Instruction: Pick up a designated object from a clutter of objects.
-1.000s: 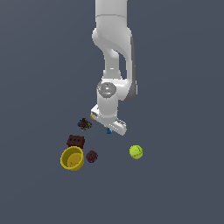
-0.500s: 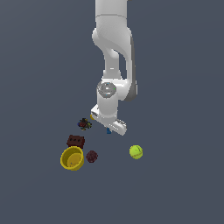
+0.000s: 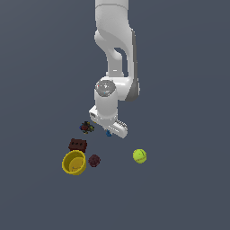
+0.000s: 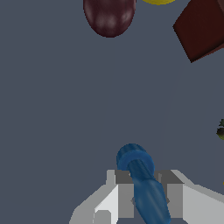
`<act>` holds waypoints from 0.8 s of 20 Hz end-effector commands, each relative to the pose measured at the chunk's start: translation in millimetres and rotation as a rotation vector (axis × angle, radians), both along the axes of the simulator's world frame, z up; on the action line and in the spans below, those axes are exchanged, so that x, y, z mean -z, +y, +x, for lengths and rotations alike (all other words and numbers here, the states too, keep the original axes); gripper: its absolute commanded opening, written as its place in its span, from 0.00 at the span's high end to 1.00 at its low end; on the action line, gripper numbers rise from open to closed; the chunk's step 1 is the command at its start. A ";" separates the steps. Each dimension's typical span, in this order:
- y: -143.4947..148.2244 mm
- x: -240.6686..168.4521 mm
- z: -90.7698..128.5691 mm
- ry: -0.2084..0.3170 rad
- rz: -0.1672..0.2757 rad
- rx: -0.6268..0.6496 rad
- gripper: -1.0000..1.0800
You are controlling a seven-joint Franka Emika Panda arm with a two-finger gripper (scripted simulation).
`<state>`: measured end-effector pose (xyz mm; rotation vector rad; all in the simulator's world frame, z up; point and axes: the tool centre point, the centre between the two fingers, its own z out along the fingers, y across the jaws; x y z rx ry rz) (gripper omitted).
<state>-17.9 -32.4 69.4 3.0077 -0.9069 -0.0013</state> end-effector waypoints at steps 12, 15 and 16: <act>-56.3 -105.6 37.3 -0.001 0.000 0.000 1.00; -71.1 -133.2 47.4 -0.001 0.000 0.000 1.00; -76.0 -142.4 50.8 -0.001 0.000 0.000 1.00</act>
